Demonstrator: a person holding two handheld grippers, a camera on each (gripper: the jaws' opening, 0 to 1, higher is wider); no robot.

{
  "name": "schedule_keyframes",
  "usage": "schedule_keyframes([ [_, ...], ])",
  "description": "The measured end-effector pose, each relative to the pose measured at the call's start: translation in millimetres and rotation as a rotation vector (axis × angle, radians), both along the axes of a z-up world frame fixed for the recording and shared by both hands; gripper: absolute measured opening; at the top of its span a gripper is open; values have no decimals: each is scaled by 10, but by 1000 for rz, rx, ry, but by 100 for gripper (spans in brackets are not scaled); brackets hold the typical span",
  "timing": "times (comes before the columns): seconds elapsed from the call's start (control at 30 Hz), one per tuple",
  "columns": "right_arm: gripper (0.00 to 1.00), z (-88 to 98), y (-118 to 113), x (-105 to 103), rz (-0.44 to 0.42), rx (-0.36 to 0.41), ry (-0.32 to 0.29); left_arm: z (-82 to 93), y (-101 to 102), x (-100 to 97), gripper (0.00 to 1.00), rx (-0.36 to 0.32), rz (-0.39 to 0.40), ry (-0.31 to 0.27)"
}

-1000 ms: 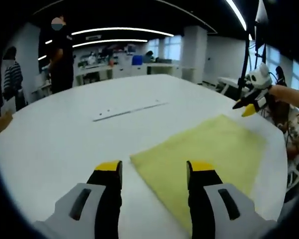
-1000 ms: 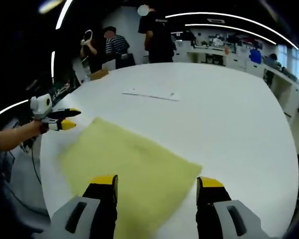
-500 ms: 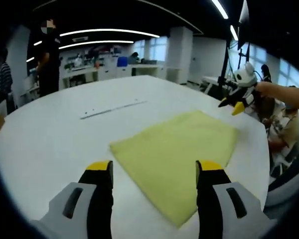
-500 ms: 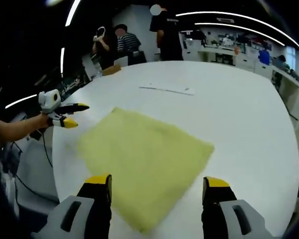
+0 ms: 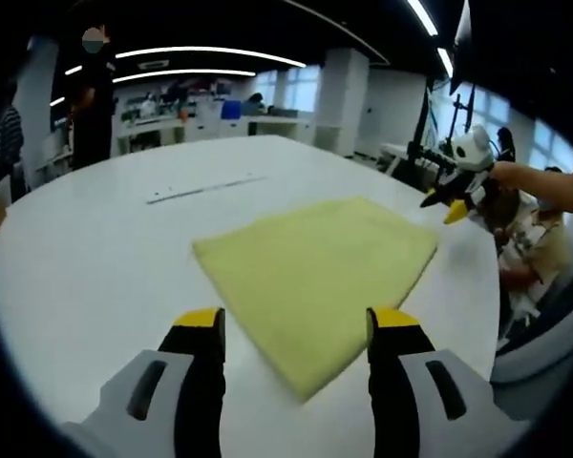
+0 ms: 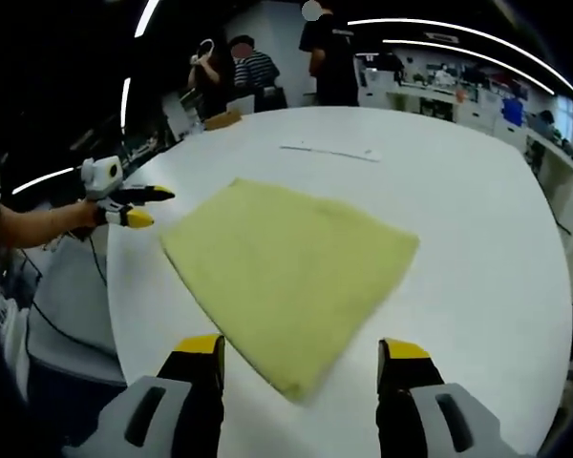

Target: Fold the garment on the visible template until the final outline fits inside the template.

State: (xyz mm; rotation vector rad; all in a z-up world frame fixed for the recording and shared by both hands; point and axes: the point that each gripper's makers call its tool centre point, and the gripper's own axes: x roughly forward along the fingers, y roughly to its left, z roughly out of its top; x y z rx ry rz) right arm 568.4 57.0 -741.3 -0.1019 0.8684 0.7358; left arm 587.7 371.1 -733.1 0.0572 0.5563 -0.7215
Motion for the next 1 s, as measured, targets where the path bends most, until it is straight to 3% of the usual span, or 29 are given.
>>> schedule_keyframes([
  [0.27,41,-152,-71,-171,3,-23,21,-219,66,-117,48,56,20,34],
  [0.47,35,-253,-71,-255,-12,-21,31,-350,94,-203,37,76,21,64],
  [0.67,27,-363,-88,-316,-40,-34,46,-392,113,-253,21,77,10,81],
  [0.73,23,-392,-90,-330,-53,-32,49,-439,125,-266,15,74,26,110],
  [1.0,9,-463,-71,-299,-84,-15,16,-476,112,-275,14,77,34,113],
])
